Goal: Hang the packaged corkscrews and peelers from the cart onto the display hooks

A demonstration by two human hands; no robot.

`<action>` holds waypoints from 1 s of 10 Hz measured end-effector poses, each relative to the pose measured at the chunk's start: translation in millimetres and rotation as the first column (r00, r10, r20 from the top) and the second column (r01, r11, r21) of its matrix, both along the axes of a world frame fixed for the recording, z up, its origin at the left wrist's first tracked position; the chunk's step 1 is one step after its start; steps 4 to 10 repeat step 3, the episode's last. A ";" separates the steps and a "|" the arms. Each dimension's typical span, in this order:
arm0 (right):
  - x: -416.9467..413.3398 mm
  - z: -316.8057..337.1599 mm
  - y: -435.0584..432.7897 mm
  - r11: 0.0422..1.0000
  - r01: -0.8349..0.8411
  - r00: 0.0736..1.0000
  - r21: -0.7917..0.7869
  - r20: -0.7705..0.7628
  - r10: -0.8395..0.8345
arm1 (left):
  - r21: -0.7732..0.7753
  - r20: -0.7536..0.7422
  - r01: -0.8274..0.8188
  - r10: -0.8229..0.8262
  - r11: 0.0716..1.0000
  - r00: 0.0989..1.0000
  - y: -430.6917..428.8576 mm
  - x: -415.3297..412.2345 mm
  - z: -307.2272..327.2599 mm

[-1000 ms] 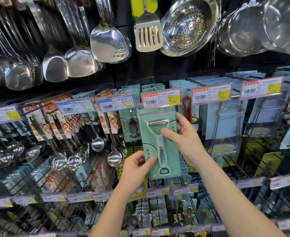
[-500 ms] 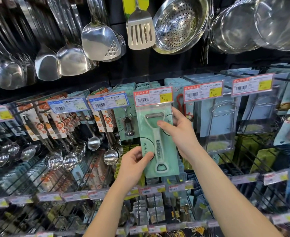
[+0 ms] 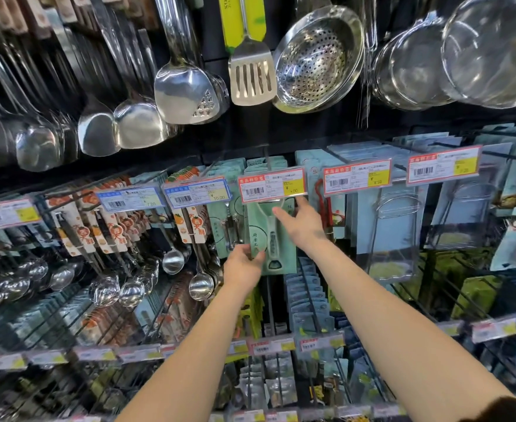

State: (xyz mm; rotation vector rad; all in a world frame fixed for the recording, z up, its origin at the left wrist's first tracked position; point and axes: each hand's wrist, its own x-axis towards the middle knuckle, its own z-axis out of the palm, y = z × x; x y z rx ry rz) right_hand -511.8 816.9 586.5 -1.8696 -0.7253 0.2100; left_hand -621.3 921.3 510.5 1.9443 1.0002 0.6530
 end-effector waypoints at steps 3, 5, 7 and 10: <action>20.0 -6.2 -6.9 0.971 -0.029 0.999 -0.237 0.012 0.033 | 0.250 -0.103 -0.019 0.046 0.968 0.994 -23.1 -13.9 9.8; 20.0 -6.2 -6.9 0.971 -0.029 0.999 -0.237 0.012 0.033 | 0.250 -0.103 -0.019 0.046 0.968 0.994 -23.1 -13.9 9.8; 20.0 -6.2 -6.9 0.971 -0.029 0.999 -0.237 0.012 0.033 | 0.250 -0.103 -0.019 0.046 0.968 0.994 -23.1 -13.9 9.8; 20.0 -6.2 -6.9 0.971 -0.029 0.999 -0.237 0.012 0.033 | 0.250 -0.103 -0.019 0.046 0.968 0.994 -23.1 -13.9 9.8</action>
